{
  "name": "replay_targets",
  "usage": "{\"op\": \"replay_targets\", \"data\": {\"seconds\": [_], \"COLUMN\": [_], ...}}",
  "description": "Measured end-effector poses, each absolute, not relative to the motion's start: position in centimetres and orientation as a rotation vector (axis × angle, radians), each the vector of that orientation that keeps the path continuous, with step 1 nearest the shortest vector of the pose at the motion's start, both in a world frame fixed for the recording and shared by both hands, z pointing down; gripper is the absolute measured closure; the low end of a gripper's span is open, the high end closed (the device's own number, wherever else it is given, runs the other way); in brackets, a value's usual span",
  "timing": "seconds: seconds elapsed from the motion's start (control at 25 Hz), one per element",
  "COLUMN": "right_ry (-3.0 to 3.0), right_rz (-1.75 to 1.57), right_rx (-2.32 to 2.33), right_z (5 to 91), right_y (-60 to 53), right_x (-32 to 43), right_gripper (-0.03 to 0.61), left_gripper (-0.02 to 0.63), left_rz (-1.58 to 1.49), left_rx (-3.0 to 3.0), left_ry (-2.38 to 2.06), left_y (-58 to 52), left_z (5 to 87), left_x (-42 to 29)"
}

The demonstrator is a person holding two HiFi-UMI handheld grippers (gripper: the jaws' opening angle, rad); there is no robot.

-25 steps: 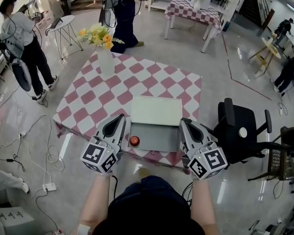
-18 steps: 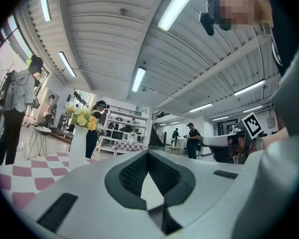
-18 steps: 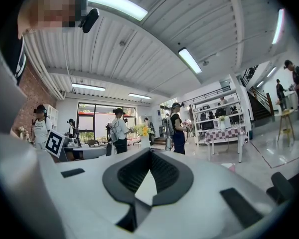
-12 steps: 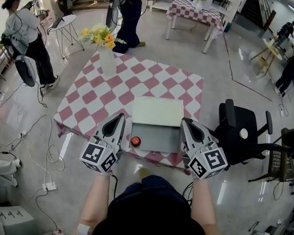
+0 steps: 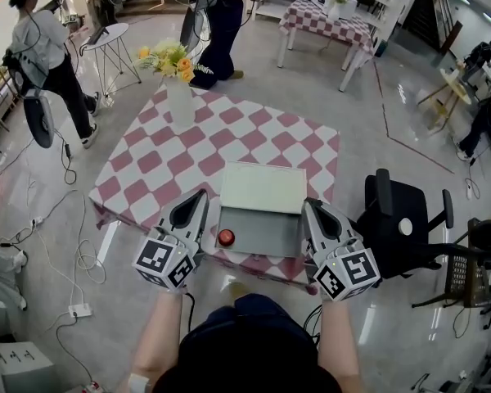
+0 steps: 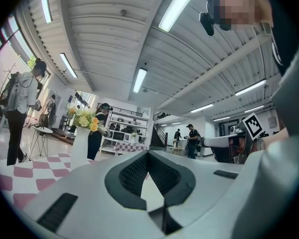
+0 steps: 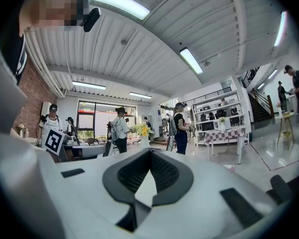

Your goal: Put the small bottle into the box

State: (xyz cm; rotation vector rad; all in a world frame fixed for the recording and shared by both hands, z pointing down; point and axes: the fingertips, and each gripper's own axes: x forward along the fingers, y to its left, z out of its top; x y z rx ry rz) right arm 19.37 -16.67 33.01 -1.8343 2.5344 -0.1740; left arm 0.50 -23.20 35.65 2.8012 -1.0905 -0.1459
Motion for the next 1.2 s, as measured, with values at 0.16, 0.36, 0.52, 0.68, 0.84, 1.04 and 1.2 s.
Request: {"op": "replay_targets", "data": {"seconds": [0.16, 0.36, 0.52, 0.68, 0.84, 1.04, 1.2], "right_ry": [2.536, 2.542, 2.531, 2.531, 2.532, 2.535, 2.535], "right_rz": [-0.176, -0.179, -0.187, -0.189, -0.195, -0.190, -0.191], "right_rx": [-1.820, -1.816, -1.814, -1.816, -1.815, -1.812, -1.813], "right_z": [32.92, 33.14, 33.07, 33.08, 33.21, 33.17, 33.22], "right_y": [-16.73, -16.55, -16.49, -16.37, -16.35, -16.34, -16.26], "right_x": [19.13, 19.02, 19.19, 19.26, 19.23, 19.10, 19.02], "right_gripper": [0.575, 0.575, 0.575, 0.575, 0.575, 0.575, 0.575], "left_gripper": [0.614, 0.614, 0.614, 0.614, 0.614, 0.614, 0.614], "left_rz": [-0.142, -0.138, -0.138, -0.133, -0.133, -0.132, -0.131], "left_rx": [2.796, 2.797, 2.799, 2.803, 2.800, 2.800, 2.799], "left_ry": [-1.099, -1.098, -1.090, -1.082, -1.082, -1.081, -1.078], "left_y": [-23.12, -23.07, -23.09, -22.95, -22.99, -22.95, -22.86], "left_z": [35.50, 35.96, 35.85, 35.92, 36.01, 36.12, 36.17], "left_x": [0.35, 0.32, 0.52, 0.72, 0.67, 0.56, 0.48]}}
